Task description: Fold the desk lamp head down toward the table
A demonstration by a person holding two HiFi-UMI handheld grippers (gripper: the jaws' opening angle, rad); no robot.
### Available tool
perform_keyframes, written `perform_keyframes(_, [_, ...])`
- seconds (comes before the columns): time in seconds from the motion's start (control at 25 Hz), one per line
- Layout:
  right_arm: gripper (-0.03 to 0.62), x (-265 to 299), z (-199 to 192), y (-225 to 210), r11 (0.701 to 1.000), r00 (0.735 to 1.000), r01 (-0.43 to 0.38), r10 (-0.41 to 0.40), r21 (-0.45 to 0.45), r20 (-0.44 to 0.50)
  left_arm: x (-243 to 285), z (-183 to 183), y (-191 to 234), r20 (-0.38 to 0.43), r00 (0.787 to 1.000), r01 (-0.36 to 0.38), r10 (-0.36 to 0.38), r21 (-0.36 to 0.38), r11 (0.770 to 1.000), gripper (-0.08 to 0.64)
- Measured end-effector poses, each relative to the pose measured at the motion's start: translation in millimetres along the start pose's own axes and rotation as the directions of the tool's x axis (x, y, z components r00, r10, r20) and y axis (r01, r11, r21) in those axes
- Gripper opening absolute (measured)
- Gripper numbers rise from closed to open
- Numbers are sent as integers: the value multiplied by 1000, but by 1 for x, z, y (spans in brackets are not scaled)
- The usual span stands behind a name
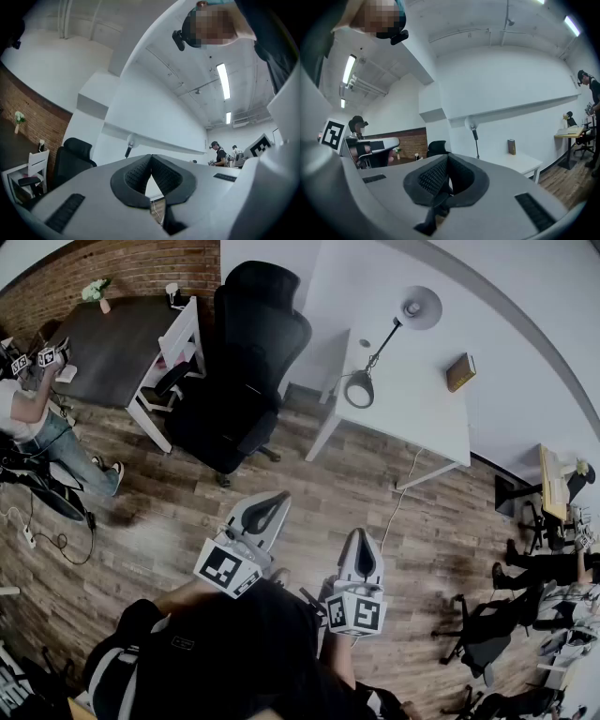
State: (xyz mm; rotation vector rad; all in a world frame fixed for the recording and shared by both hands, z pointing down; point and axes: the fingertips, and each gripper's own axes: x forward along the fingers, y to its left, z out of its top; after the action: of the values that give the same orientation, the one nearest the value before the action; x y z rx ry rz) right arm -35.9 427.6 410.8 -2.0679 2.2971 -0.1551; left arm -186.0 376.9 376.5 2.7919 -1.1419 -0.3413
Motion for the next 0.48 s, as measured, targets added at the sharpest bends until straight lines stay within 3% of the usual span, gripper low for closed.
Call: perform_keyframes(0.48, [12, 1, -4, -2, 1000, 1000, -8, 8, 6, -11, 3, -6, -3, -12, 1000, 3, -4, -10, 1000, 26])
